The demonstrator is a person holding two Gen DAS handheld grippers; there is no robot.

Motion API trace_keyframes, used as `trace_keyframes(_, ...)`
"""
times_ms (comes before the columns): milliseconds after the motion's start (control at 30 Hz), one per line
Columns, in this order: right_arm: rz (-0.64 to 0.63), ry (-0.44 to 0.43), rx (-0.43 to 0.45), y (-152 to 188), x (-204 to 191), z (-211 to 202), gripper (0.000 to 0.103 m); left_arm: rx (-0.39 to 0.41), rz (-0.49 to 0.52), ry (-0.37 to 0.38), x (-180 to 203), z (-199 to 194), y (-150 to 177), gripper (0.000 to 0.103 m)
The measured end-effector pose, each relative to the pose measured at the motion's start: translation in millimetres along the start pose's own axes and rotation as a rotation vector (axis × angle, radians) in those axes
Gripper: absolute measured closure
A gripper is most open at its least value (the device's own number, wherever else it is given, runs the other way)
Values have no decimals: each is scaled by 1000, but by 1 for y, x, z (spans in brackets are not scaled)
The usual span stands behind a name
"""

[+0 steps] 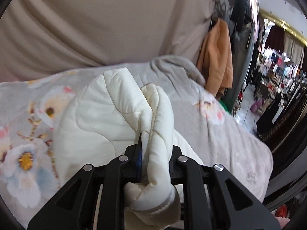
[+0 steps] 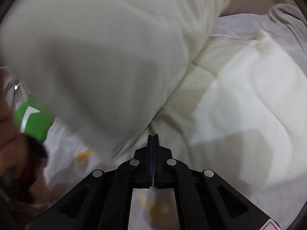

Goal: Fold large clothes

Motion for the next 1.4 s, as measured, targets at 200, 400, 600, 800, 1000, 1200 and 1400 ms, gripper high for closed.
trace_keyframes(200,139,62,100,36,40,-74,93,-101,68,-42,40,67,32,84)
trace_keyframes(400,207,113,206,37,69,-122,92,-122,115,-118,59,100,58,79)
trace_keyframes(600,168,161,269,22,69,-151,63,-78,138,-56,64,57,47,53)
trace_keyframes(800,50,167,329,-7,49,-173,31,33,56,-82,10,-41,42,13)
trace_keyframes(1000,27,43,268,-42,24,-146,22,-93,27,-295,-52,-51,105,13)
trace_keyframes(1200,-38,138,142,-56,10,-86,62,-155,9,-375,-74,-19,138,12)
trace_keyframes(1400,18,21,252,-52,16,-124,86,-125,-12,-260,-64,-16,122,12)
Point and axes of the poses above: each gripper's, at about its wrist camera, not at the fingertips, and z roughly the way its jaws point, x to its right, y to its underside, the point moved 4 cm from there along z, roughly the way its jaws point, and after that the axes turned 7 degrees about -y, right-handed, at the moved point
